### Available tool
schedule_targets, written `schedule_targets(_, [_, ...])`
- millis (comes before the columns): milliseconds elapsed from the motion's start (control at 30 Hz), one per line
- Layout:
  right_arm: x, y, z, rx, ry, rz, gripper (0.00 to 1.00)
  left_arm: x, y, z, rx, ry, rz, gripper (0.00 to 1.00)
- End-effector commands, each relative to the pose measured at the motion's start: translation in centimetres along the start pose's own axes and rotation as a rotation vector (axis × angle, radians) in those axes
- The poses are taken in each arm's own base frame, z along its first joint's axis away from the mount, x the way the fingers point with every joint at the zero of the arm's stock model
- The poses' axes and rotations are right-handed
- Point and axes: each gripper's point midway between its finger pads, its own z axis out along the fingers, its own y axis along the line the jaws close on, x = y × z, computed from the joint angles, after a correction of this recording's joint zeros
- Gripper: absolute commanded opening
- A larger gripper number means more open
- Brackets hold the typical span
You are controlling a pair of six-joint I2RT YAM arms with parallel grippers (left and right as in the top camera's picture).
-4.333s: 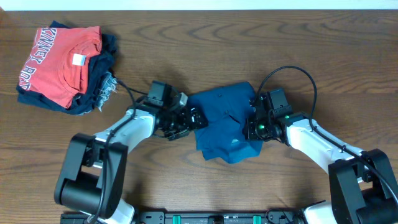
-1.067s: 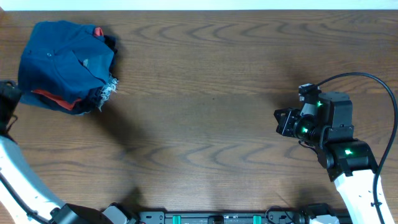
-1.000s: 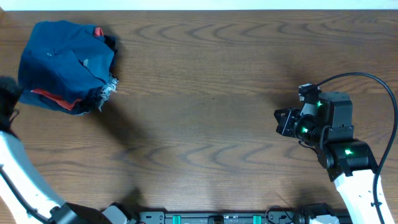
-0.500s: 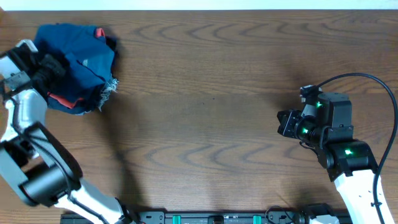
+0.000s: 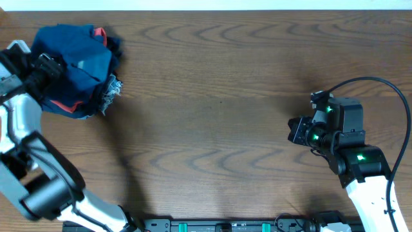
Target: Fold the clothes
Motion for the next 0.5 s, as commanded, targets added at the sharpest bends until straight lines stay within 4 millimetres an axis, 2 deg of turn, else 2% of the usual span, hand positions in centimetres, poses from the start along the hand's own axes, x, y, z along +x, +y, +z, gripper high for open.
schedule_targets(0, [-1.6,-0.3,-1.3,0.049,-0.051,-0.061,0.01,-1.3,-5.7,-5.5,0.129,-0.033,0.112,0.57])
schedule_targets(100, [-3.1,0.6,-3.1,0.075,-0.085,-0.143,0.01,0.5,-10.2,-9.6,0.157,0.002,0.244,0.61])
schedule_targets(167, [-4.4,2.0,-4.8,0.067,-0.119,-0.202,0.01,2.9,-13.6,-12.8,0.184,0.042,0.343,0.62])
schedule_targets(233, [-5.5,3.5,-6.4,0.039,-0.153,-0.226,0.02,5.5,-15.9,-15.4,0.180,0.084,0.419,0.63])
schedule_targets(333, [-6.1,5.9,-8.9,-0.011,-0.197,-0.271,0.02,9.8,-17.9,-19.0,0.147,0.161,0.516,0.64])
schedule_targets(467, [-5.5,7.9,-11.7,-0.066,-0.240,-0.350,0.09,14.3,-18.6,-22.7,0.099,0.248,0.597,0.77])
